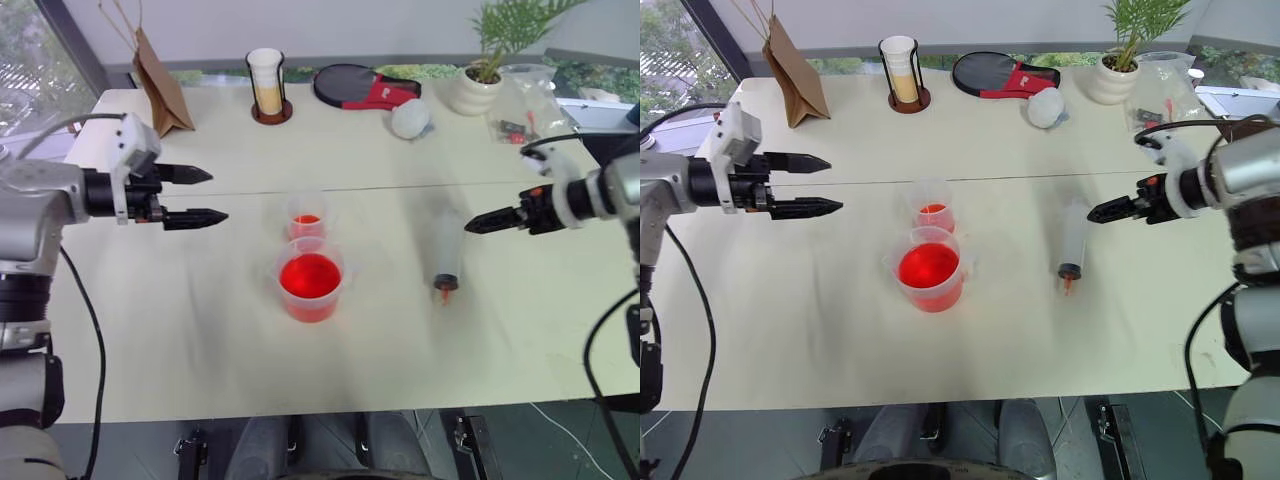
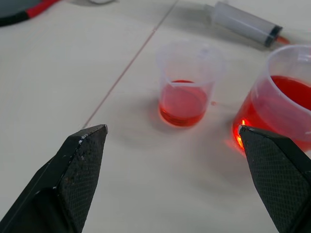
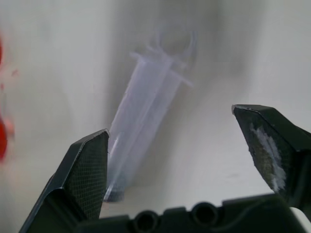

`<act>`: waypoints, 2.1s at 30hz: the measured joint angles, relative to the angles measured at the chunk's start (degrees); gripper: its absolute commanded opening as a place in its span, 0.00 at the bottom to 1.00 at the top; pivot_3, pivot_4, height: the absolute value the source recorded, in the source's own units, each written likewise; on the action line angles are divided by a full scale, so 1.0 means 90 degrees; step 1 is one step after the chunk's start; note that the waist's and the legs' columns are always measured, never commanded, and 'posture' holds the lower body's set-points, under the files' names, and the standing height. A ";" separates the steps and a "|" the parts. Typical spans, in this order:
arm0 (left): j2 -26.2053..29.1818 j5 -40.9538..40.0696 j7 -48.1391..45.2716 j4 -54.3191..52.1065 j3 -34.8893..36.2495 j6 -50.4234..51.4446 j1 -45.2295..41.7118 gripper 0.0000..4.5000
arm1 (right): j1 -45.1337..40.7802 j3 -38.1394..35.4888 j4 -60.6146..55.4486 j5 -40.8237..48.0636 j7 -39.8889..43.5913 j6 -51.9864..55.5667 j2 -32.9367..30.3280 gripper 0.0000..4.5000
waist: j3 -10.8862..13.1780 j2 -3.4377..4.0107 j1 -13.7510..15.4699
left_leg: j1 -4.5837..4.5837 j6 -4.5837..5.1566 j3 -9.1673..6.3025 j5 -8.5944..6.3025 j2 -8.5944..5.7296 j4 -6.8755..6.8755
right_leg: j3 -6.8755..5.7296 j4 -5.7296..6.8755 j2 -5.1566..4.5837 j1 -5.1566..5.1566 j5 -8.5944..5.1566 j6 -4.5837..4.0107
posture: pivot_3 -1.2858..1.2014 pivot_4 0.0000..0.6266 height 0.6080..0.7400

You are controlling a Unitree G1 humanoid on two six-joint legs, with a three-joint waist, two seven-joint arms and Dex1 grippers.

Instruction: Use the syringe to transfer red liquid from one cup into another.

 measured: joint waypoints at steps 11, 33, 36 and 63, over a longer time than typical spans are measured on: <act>-0.0321 -0.0027 0.0515 -0.0870 0.0102 0.0013 0.1168 0.99 | -0.0741 0.0621 0.1628 -0.0695 0.0054 0.0356 0.1350 1.00 | 0.0000 -0.0001 0.0012 | 0.0001 0.0006 0.0000 0.0001 0.0001 0.0035 | -0.0003 0.0030 0.0020 0.0010 0.0005 0.0009 | 0.52 0.24 1.00; -0.0654 0.0002 0.0534 0.0250 0.0260 -0.0345 0.0137 1.00 | -0.1627 -0.2282 0.0087 0.0048 -0.0111 -0.2101 0.1349 0.32 | -0.0001 -0.0006 0.0001 | 0.0059 0.0004 -0.0011 0.0001 0.0008 0.0025 | -0.0006 0.0032 0.0039 0.0061 0.0010 0.0019 | 0.52 0.24 1.00; -0.0722 0.0220 0.0318 0.0697 0.0042 -0.0599 -0.0215 1.00 | -0.0357 -0.3366 -0.2610 0.0956 -0.0376 -0.2567 0.1691 0.32 | -0.0014 -0.0030 0.0011 | 0.0060 0.0006 -0.0027 0.0000 0.0006 0.0030 | -0.0005 0.0065 0.0040 0.0067 0.0019 0.0035 | 0.52 0.24 1.00; -0.0898 -0.0163 -0.0896 0.0489 -0.0156 0.0396 -0.2131 1.00 | 0.4050 -0.2865 -0.7193 0.3201 -0.2819 -0.3019 0.4069 0.32 | -0.0012 -0.0055 -0.0042 | 0.0074 0.0016 -0.0050 -0.0003 0.0012 0.0040 | 0.0002 0.0092 0.0059 0.0070 0.0018 0.0035 | 0.52 0.24 1.00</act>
